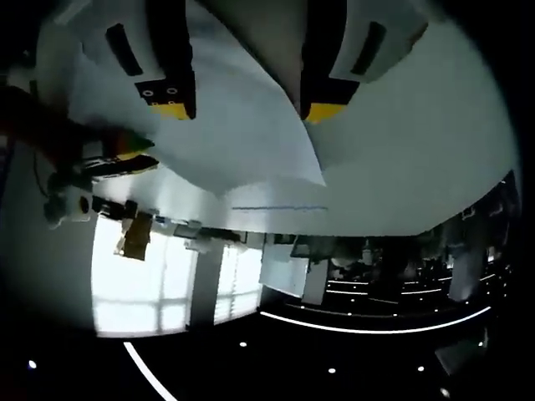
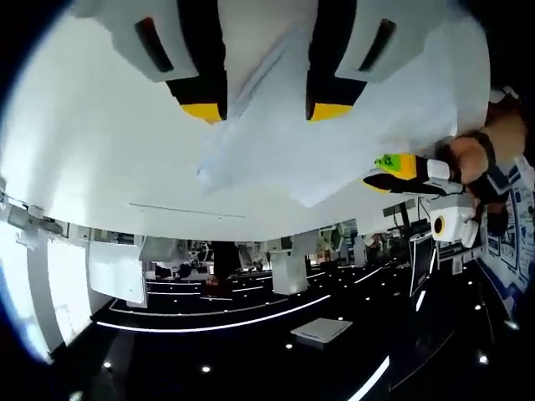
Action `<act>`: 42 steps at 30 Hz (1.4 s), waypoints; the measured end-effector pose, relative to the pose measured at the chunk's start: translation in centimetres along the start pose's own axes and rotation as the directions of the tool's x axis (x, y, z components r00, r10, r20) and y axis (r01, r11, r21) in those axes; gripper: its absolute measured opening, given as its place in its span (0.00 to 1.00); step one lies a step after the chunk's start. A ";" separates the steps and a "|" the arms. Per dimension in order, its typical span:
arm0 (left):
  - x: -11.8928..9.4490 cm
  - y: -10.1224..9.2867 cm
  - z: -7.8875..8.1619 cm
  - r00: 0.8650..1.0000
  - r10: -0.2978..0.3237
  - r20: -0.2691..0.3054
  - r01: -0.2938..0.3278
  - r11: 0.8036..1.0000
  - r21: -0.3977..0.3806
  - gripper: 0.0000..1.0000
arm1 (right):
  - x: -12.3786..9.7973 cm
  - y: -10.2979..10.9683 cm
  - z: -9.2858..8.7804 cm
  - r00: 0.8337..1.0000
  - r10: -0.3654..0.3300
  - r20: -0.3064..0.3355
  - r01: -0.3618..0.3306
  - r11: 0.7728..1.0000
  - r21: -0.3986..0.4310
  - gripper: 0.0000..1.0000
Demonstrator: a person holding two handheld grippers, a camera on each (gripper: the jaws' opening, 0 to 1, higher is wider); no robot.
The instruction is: Organize the stack of printing papers by aligning and flattening the scattered papers on the table
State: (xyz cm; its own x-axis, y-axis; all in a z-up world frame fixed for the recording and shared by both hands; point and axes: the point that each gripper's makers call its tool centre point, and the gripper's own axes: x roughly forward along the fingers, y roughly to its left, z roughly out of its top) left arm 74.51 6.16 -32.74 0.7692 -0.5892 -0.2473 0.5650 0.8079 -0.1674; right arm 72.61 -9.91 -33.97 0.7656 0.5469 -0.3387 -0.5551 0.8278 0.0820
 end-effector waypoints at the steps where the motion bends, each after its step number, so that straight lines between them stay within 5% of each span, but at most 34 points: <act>1: 0.0 0.0 0.1 1.000 -0.005 0.006 0.005 1.000 -0.008 0.57 | 0.0 0.0 0.1 1.000 0.003 0.003 -0.003 1.000 0.006 0.35; 22: -0.2 -0.2 0.7 1.000 0.002 0.032 -0.003 0.999 0.049 0.79 | -0.1 -0.5 0.7 0.999 0.003 0.044 -0.004 0.999 0.037 0.62; 30: -0.4 -0.1 0.8 0.999 0.011 0.038 -0.013 0.999 0.049 0.95 | -0.3 -1.0 0.8 0.999 0.017 0.049 -0.022 0.995 0.098 0.75; 42: -1.2 0.1 0.4 1.000 0.017 0.021 -0.018 0.998 0.066 0.97 | -1.0 -1.1 1.0 0.997 0.006 0.078 -0.014 0.995 0.100 0.90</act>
State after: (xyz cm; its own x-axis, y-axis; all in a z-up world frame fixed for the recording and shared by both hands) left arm 73.78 6.99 -32.04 0.7848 -0.5754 -0.2303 0.5692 0.8161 -0.0994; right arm 72.74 -11.23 -32.74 0.7852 0.5604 -0.2635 -0.5305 0.8282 0.1806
